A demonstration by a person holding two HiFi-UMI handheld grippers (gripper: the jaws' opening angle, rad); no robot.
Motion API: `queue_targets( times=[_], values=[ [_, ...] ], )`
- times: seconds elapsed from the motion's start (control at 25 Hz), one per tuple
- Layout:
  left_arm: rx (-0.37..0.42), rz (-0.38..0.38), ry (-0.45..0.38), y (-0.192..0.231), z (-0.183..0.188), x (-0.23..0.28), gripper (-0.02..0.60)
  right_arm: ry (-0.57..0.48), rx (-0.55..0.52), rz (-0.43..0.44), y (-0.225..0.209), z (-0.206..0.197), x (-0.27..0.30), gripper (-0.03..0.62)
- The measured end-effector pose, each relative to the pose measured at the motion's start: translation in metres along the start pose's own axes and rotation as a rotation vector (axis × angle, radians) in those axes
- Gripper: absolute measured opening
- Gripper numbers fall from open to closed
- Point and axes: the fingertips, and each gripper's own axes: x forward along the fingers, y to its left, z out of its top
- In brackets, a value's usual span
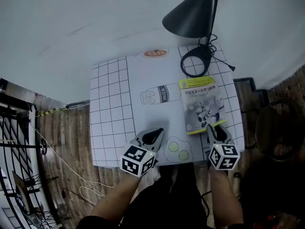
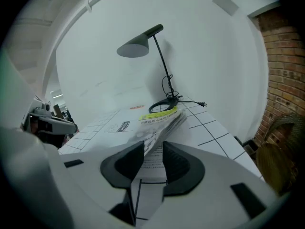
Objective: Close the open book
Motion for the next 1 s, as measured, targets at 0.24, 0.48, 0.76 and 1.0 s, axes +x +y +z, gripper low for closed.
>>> queue_targets(
  times=[0.24,0.48,0.76,1.0],
  values=[
    [-0.001,-0.017,0.008,-0.008,0.000,0.008,0.005,-0.006,-0.036,-0.057,-0.022,0.008,-0.006,0.135],
    [0.015,-0.011,0.004,-0.010,0.011,0.017,0.005,0.043,-0.045,-0.093,-0.046,-0.001,-0.007,0.126],
    [0.037,-0.003,-0.013,-0.018,0.029,0.030,0.005,0.099,-0.006,-0.107,-0.073,-0.018,-0.009,0.125],
    [0.034,0.003,-0.016,-0.023,0.040,0.042,0.005,0.130,-0.022,-0.080,-0.076,-0.018,-0.001,0.115]
  ],
)
